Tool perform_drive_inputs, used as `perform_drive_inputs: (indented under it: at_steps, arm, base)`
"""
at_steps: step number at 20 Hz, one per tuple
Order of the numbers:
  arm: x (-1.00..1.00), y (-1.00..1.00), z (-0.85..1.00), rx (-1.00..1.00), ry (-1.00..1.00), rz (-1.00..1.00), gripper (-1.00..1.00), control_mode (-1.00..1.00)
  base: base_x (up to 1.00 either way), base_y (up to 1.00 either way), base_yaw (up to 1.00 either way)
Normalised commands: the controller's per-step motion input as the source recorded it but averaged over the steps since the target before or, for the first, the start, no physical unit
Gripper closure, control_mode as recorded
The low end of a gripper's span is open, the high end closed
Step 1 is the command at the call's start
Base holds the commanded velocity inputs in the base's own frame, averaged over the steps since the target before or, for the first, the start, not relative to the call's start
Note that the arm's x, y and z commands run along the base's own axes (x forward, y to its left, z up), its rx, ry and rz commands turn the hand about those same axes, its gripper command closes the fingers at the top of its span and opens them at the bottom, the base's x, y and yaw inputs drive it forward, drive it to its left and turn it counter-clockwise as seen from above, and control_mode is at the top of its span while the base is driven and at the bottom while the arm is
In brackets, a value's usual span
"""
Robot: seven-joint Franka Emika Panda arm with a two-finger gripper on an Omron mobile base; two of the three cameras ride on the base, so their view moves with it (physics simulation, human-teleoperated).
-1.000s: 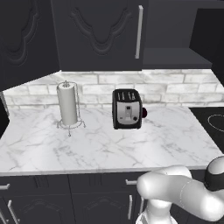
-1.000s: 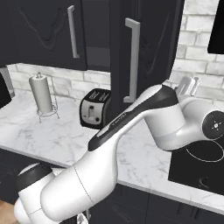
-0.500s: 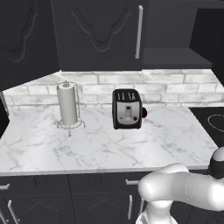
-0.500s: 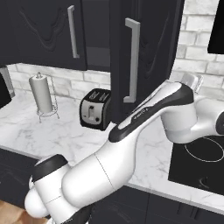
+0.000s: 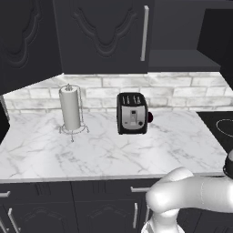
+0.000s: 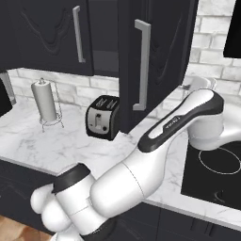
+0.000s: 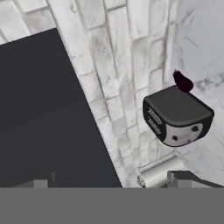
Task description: Close all open cabinet doors.
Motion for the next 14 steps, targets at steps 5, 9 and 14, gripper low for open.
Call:
perform_drive_inputs:
  at_steps: [5, 9, 14]
  arm:
    - [0.01, 0.34, 0.04, 0.00, -0.08, 0.14, -1.00, -1.00]
    - [0.10, 0.42, 0.01, 0.00, -0.06, 0.07, -1.00, -1.00]
    - [0.19, 0.45, 0.00, 0.00, -0.03, 0.02, -1.00, -1.00]
  base:
    - [0.00, 0.00, 0.00]
    - [0.00, 0.00, 0.00]
    - [0.00, 0.00, 0.00]
